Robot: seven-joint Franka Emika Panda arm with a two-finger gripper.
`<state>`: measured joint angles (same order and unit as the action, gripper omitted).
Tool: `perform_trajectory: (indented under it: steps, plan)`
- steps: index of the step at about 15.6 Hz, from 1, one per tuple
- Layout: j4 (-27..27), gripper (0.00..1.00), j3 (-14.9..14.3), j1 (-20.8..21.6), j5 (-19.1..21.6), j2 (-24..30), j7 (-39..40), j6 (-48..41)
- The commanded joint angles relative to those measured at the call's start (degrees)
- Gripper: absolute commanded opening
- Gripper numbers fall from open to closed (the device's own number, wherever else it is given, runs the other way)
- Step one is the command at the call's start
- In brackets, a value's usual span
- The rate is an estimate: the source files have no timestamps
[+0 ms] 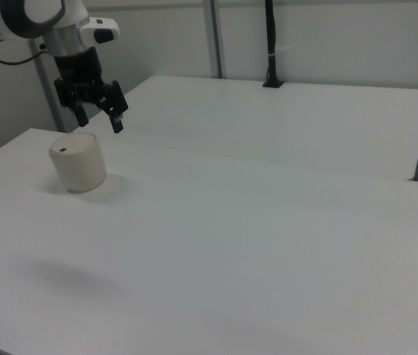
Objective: Open the trash bin
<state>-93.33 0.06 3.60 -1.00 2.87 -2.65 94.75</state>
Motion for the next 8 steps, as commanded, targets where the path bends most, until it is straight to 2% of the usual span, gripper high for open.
perform_trajectory:
  steps: [1,8]
  plan:
    - [-0.9,1.0,0.0,1.0,-0.9,0.0,0.6,0.3]
    - [-0.9,1.0,0.0,0.9,-0.9,0.0,1.0,0.3]
